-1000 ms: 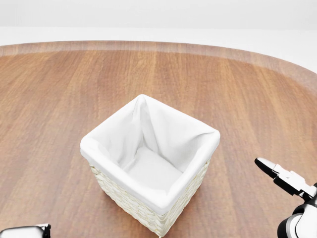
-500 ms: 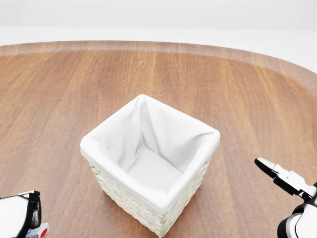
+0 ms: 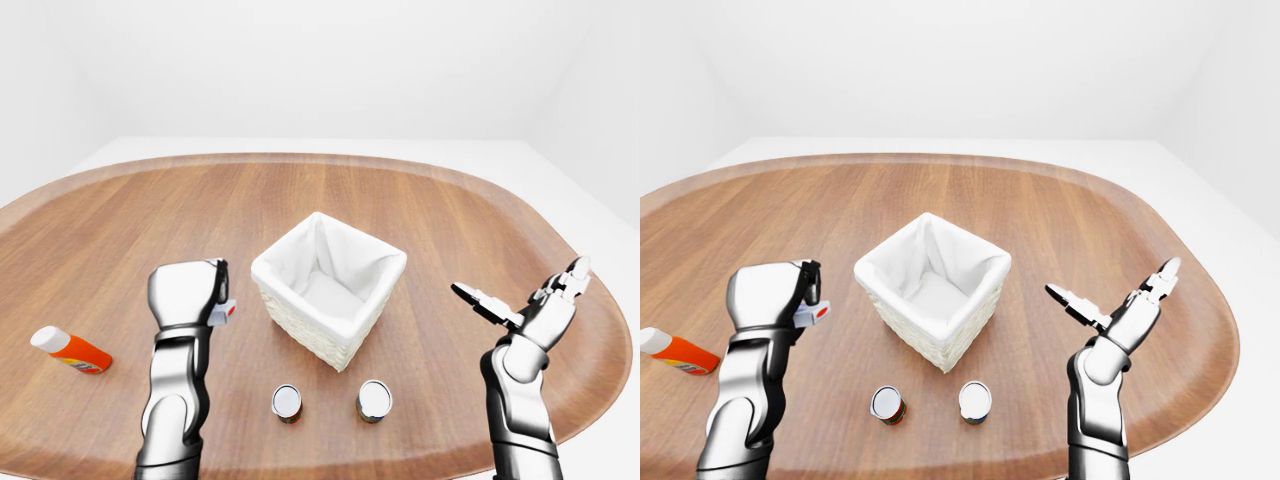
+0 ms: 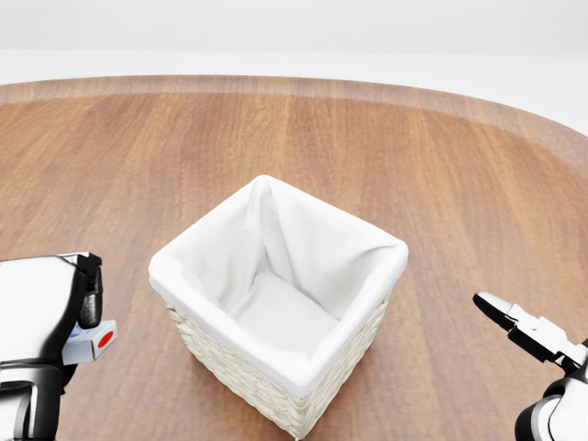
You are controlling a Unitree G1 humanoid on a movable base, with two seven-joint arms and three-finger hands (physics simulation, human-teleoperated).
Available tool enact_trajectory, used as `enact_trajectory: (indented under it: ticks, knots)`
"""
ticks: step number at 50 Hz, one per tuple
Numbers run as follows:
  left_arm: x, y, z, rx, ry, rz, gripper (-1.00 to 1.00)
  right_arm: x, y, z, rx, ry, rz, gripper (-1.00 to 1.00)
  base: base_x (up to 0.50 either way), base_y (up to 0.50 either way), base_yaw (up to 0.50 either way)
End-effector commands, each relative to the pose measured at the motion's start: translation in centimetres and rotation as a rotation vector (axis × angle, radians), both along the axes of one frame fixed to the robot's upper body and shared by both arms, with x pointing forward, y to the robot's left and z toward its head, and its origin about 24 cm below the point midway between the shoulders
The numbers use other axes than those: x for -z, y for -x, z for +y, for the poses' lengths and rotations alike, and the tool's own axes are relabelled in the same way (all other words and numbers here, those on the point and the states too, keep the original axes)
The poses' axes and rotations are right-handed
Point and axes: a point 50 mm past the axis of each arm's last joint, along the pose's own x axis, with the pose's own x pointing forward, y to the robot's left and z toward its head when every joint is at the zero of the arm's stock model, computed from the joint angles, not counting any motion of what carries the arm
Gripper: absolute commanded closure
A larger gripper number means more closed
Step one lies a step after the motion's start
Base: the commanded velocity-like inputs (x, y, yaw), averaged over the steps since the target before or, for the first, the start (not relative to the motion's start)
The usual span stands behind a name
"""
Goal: Pick up the alphabet soup and the cream cheese box, and put them in the basket.
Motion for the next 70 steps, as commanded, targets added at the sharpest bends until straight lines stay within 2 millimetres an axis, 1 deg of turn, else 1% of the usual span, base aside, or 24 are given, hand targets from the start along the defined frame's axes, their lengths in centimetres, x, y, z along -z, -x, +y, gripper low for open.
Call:
enact_trajectory:
  ticks: [1,8,14,18,24,25,29,35,40,44,46,50,56,63,65,70]
  knots:
    - [-4.3,-0.8,-1.3,0.034,-0.024,-0.051,1.0,-0.1,0.0,0.0,0.0,-0.001,-0.004,-1.0,0.0,0.0,0.0]
    - [-6.3,0.1,-1.4,0.025,-0.031,-0.075,1.0,0.1,0.0,0.0,0.0,-0.003,0.005,-1.0,0.0,0.0,0.0]
    - [-8.4,0.4,-2.2,0.032,-0.049,-0.1,1.0,-0.3,0.2,0.1,0.0,0.002,-0.013,-1.0,0.0,0.0,0.0]
    - [-9.2,0.5,-2.8,0.046,-0.048,-0.104,1.0,-0.1,0.0,0.1,0.0,0.002,-0.004,-1.0,0.0,0.0,0.0]
    - [-10.8,0.3,-4.6,0.083,-0.057,-0.113,1.0,-0.1,0.1,0.0,0.001,0.0,-0.005,-1.0,0.0,0.0,0.0]
    - [-11.3,0.1,-5.3,0.098,-0.061,-0.115,1.0,0.0,0.0,0.0,0.001,-0.001,-0.002,-1.0,0.0,0.0,0.0]
    - [-12.3,-0.6,-6.6,0.127,-0.063,-0.114,1.0,-0.1,0.1,0.0,0.002,-0.002,-0.004,-1.0,0.0,0.0,0.0]
    - [-13.3,-1.2,-7.7,0.139,-0.079,-0.108,1.0,0.0,0.0,-0.1,0.001,-0.006,-0.001,-1.0,0.0,0.0,0.0]
    - [-14.0,-1.7,-9.1,0.16,-0.099,-0.106,1.0,0.2,-0.2,0.0,-0.001,-0.008,0.008,-1.0,0.0,0.0,0.0]
    - [-13.8,-2.8,-10.6,0.175,-0.133,-0.087,1.0,0.2,-0.1,0.0,-0.002,-0.007,0.009,-1.0,0.0,0.0,0.0]
    - [-14.1,-3.1,-11.3,0.191,-0.131,-0.082,1.0,0.1,0.0,0.0,-0.001,-0.006,0.002,-1.0,0.0,0.0,0.0]
    - [-14.7,-3.7,-12.2,0.207,-0.131,-0.076,1.0,0.1,-0.1,0.0,-0.001,-0.007,0.003,-1.0,0.0,0.0,0.0]
    - [-14.7,-4.4,-12.9,0.236,-0.127,-0.055,1.0,0.1,0.0,0.0,0.0,-0.01,0.0,-1.0,0.0,0.0,0.0]
    - [-13.9,-5.3,-14.4,0.272,-0.143,-0.017,1.0,0.0,0.0,0.0,0.0,-0.013,-0.003,-1.0,0.0,0.0,0.0]
    - [-13.1,-5.8,-14.7,0.276,-0.16,0.002,1.0,0.1,0.0,0.0,0.0,-0.013,0.002,-1.0,0.0,0.0,0.0]
    - [-12.1,-6.3,-15.4,0.288,-0.177,0.025,1.0,0.2,-0.1,0.0,-0.002,-0.011,0.005,-1.0,0.0,0.0,0.0]
